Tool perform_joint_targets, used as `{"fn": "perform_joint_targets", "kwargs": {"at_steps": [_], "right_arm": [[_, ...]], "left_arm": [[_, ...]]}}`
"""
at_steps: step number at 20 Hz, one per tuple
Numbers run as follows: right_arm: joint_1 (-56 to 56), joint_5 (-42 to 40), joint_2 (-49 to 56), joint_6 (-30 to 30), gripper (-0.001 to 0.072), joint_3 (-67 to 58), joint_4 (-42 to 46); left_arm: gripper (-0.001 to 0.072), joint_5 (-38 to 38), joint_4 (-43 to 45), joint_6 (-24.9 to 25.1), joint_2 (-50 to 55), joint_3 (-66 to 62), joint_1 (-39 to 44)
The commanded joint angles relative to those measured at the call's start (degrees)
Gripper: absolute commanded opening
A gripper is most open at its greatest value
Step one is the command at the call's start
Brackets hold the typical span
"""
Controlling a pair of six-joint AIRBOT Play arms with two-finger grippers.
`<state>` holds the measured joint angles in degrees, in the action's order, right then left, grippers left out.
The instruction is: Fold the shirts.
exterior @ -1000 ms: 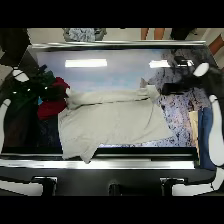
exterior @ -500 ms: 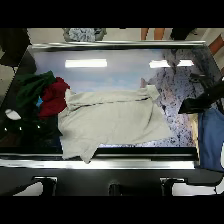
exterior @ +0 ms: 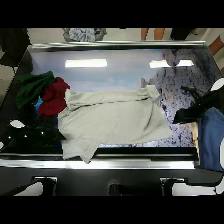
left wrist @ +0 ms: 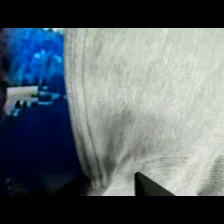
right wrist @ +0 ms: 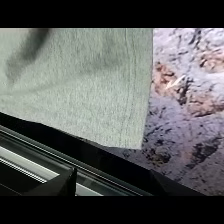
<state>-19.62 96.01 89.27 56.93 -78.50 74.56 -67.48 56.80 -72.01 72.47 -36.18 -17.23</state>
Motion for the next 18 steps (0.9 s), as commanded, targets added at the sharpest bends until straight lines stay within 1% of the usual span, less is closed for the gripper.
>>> {"fn": "perform_joint_targets", "kwargs": {"at_steps": [1,2,3,5,8,11,12,14,15,16,17,18], "right_arm": [[0.1,-3.1,0.0,-1.1,0.0648,6.6,0.3],[0.1,-4.5,0.0,-1.0,0.0655,8.7,0.5],[0.1,-6.1,0.0,-0.8,0.0656,10.7,0.0],[0.1,-9.1,0.0,-0.6,0.0656,14.8,-1.6],[0.1,-13.7,0.2,-0.6,0.0656,18.2,-1.6],[0.1,-18.1,0.3,2.2,0.0646,18.6,-2.8],[0.1,-19.3,0.3,3.8,0.0611,18.6,-3.0],[0.3,-19.9,0.3,6.8,0.0396,18.6,-3.1],[0.7,-19.6,0.3,7.0,0.0369,18.6,-3.1],[1.3,-19.5,0.3,7.0,0.0124,18.6,-3.4],[1.8,-19.5,0.2,6.9,0.0045,18.6,-3.8],[2.1,-19.1,0.0,5.4,0.0044,18.4,-4.6]], "left_arm": [[0.0273,2.0,0.3,0.0,1.3,0.4,0.2],[0.0166,2.0,0.3,0.0,1.3,0.4,0.2],[0.0037,1.9,0.3,0.1,1.3,0.4,0.2],[0.0034,1.9,0.3,0.1,1.2,0.3,0.2],[0.0034,1.7,0.1,0.1,1.2,0.3,0.2],[0.0034,1.6,0.1,0.1,1.2,0.3,0.2],[0.0034,1.6,0.1,0.3,1.2,0.2,0.2],[0.0034,1.6,0.1,0.3,1.2,0.2,0.2],[0.0034,1.7,0.2,0.5,1.2,0.2,0.2],[0.0034,1.7,0.1,1.1,1.2,0.2,0.2],[0.0034,1.7,0.2,1.6,1.2,0.2,0.2],[0.0033,1.5,0.2,1.9,1.2,0.0,0.2]]}}
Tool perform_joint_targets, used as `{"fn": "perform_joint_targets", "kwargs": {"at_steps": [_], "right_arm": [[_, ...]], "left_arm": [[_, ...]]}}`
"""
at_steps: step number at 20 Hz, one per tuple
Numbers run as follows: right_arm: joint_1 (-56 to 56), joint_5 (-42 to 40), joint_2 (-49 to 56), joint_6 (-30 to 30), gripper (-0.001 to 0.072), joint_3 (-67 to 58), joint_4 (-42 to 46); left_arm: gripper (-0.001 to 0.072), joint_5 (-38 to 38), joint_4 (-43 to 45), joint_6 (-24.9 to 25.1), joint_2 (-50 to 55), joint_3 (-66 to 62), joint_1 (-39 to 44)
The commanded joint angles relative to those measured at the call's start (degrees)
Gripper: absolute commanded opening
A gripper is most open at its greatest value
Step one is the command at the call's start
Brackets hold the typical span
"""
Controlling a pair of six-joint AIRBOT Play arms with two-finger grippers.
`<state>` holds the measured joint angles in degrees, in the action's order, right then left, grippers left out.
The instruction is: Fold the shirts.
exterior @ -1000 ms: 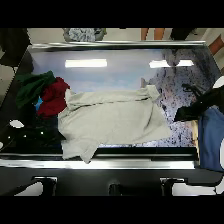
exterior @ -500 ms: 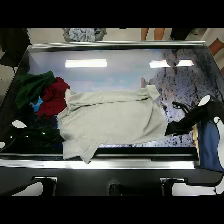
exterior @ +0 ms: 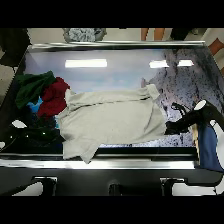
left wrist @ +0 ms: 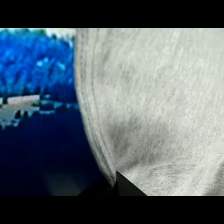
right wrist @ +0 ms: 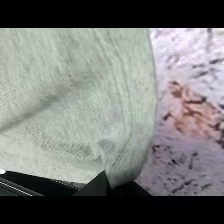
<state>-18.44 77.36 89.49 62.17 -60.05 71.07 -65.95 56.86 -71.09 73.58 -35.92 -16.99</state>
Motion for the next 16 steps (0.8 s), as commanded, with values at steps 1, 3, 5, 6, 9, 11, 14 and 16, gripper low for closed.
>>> {"fn": "perform_joint_targets", "kwargs": {"at_steps": [1,3,5,6,9,11,14,16], "right_arm": [[1.0,0.9,-0.9,-1.3,0.0044,-0.6,-1.6],[1.0,2.1,-4.0,-2.2,0.0044,-3.1,-0.6],[0.9,1.9,-8.6,-3.3,0.0044,-8.2,0.6],[0.9,1.8,-11.2,-3.7,0.0043,-12.0,1.6],[0.9,0.4,-18.6,-4.8,0.0043,-26.5,4.9],[0.9,-2.8,-23.8,-4.7,0.0044,-37.6,7.9],[0.9,-9.5,-31.9,-4.4,0.0044,-52.2,11.8],[0.9,-11.0,-36.4,-4.1,0.0044,-57.6,13.3]], "left_arm": [[0.0033,-0.5,0.1,2.3,-0.1,-0.8,-0.1],[0.0032,-1.0,0.1,2.8,-1.9,-3.7,-0.2],[0.0031,-1.1,0.1,2.8,-5.9,-8.9,-0.2],[0.0031,-1.1,0.1,2.8,-8.3,-12.4,-0.2],[0.0031,-0.9,0.1,0.7,-16.6,-27.5,-0.2],[0.0031,0.7,0.1,-1.0,-21.2,-40.4,-0.2],[0.0031,6.9,1.3,-2.8,-26.0,-59.6,-0.2],[0.0031,10.5,4.3,-5.6,-28.2,-68.4,-0.2]]}}
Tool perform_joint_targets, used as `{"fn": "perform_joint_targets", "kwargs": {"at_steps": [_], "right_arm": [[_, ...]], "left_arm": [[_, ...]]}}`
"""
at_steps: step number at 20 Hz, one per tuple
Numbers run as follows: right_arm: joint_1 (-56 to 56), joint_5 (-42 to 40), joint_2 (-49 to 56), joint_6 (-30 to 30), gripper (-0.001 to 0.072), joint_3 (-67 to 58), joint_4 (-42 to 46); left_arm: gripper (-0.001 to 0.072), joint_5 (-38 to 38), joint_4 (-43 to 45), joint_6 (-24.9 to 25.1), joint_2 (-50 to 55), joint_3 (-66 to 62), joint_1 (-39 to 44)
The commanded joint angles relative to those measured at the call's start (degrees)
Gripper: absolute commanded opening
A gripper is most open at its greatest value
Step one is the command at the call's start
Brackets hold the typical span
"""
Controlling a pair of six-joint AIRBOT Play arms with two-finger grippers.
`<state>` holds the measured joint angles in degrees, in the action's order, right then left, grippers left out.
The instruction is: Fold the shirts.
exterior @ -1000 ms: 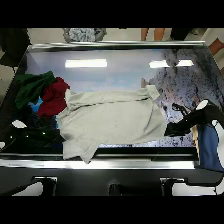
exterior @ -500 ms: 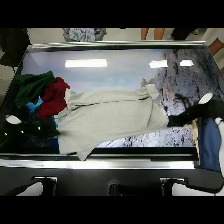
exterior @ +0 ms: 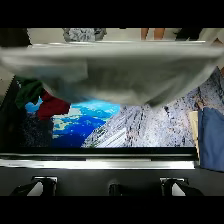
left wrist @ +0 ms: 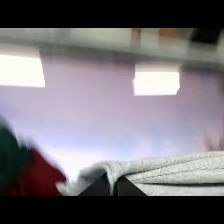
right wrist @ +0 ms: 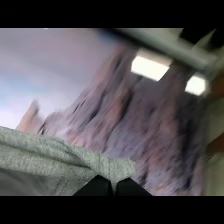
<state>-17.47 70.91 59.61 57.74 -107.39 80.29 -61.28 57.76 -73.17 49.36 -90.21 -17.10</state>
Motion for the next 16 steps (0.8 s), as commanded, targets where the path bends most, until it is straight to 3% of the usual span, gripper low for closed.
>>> {"fn": "perform_joint_targets", "kwargs": {"at_steps": [1,10,16], "right_arm": [[0.0,-4.6,-9.2,0.3,0.0044,-11.0,5.1],[0.0,5.6,-18.8,0.4,0.0044,-11.0,10.8],[0.0,22.0,-7.9,0.2,0.0044,-9.9,9.9]], "left_arm": [[0.0031,6.3,4.6,-4.6,-4.7,-17.1,-0.1],[0.0031,6.1,8.7,-10.0,-9.7,-19.3,-0.1],[0.0031,-3.9,9.6,-10.0,0.1,-19.3,0.0]]}}
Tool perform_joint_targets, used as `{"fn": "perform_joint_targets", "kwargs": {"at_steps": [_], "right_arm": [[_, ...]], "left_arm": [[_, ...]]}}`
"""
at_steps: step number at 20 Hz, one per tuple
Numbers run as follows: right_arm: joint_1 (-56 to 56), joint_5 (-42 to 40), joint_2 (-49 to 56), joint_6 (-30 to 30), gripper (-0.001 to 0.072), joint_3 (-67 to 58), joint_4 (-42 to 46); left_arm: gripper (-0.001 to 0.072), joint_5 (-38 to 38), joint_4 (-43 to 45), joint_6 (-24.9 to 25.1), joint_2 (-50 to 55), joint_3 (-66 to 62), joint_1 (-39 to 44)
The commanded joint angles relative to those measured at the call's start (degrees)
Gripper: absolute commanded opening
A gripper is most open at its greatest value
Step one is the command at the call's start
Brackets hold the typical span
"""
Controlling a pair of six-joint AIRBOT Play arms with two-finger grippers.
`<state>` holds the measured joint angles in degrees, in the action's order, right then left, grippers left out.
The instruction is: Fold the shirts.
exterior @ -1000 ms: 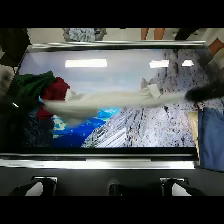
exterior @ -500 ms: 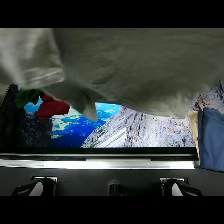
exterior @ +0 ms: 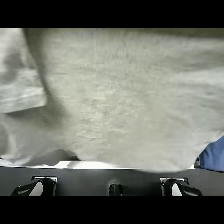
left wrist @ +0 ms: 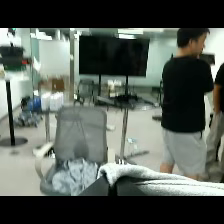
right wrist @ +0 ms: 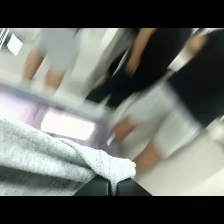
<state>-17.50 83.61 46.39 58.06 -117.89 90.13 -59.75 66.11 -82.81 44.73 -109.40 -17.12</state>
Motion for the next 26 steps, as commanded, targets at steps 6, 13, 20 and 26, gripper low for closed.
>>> {"fn": "perform_joint_targets", "kwargs": {"at_steps": [6,13,20,26], "right_arm": [[0.0,10.7,29.9,0.2,0.0042,16.0,-3.6],[8.0,-21.0,52.4,10.1,0.0044,19.0,-3.9],[6.6,-18.2,51.9,9.5,0.0044,18.9,-1.2],[6.6,10.3,50.5,3.9,0.0044,27.1,-4.8]], "left_arm": [[0.0031,-13.4,1.1,0.5,29.6,11.2,8.4],[0.0032,4.5,-1.6,0.5,55.9,16.5,14.1],[0.0032,-0.1,-2.5,4.8,55.4,12.3,12.3],[0.0032,-25.5,6.4,1.2,54.8,16.7,11.9]]}}
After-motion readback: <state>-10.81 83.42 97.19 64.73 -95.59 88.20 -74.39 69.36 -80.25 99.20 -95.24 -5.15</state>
